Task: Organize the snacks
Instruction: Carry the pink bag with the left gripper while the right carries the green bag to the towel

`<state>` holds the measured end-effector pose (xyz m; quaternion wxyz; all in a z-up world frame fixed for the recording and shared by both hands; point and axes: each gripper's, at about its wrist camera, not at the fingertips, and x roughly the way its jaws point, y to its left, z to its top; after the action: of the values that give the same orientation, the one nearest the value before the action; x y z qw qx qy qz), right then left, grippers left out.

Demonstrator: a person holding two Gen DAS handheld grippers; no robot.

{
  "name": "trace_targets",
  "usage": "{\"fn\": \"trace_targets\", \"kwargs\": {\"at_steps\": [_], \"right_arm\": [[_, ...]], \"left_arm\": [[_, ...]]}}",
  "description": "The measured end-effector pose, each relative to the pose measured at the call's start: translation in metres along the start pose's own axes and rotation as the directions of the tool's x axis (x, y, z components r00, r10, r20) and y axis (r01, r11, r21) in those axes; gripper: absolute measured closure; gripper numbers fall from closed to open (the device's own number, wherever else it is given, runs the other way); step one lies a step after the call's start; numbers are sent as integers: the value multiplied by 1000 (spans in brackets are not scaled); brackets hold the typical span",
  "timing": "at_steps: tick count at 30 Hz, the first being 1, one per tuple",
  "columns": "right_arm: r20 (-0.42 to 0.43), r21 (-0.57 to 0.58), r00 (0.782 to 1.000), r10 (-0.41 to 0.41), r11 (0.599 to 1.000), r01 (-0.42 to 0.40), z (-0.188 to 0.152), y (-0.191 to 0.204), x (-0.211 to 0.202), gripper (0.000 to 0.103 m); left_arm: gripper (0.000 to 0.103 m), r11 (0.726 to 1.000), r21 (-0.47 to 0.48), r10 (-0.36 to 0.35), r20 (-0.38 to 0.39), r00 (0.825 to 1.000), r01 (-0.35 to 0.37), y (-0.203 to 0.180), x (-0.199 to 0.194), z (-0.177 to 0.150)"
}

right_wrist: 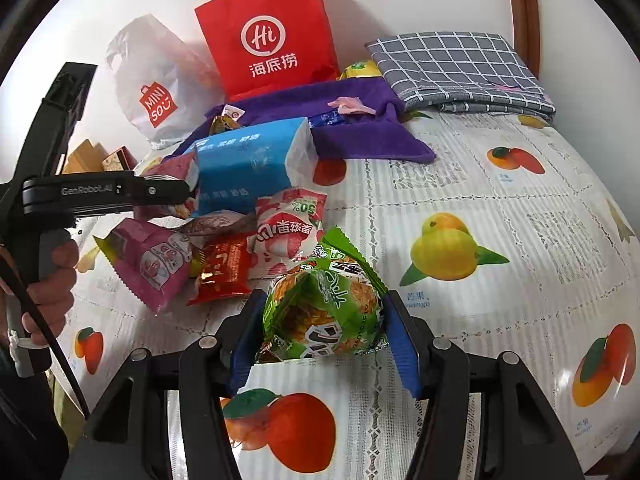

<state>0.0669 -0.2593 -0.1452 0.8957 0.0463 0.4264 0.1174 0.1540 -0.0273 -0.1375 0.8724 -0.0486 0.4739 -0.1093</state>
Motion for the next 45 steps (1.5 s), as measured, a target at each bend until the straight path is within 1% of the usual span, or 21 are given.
{"fn": "trace_targets", "kwargs": {"at_steps": [5,12,20,25,34,38,42,45], "right_arm": [[14,-13,1000,0,1000,0,6,5,-11,45],[68,-39,998,-5,999,8,19,20,-41,45],[102,-33,995,3,999,1,33,36,-66,45],[123,-33,992,2,999,2,41,45,-77,45],[144,-9,990,12,1000,-11,53,46,-91,45],[156,0,988,19,1000,-19,61,47,-96,45],[179,1,984,18,1000,-18,68,50,-101,45],[186,4,982,33,999,-34,71,52,-102,45]], "left_arm": [[41,1000,-11,2,53,999,-1,2,-31,0],[41,1000,-21,-7,115,993,9,2,-72,-6],[41,999,-29,-19,164,986,24,2,-105,-17],[41,999,-38,-23,184,983,30,7,-116,-20],[41,997,-58,-33,194,980,45,12,-126,-25],[41,996,-75,-24,204,979,40,16,-132,-23],[41,997,-73,-8,216,976,24,16,-141,-22],[41,997,-69,-4,225,974,20,16,-146,-22]]}}
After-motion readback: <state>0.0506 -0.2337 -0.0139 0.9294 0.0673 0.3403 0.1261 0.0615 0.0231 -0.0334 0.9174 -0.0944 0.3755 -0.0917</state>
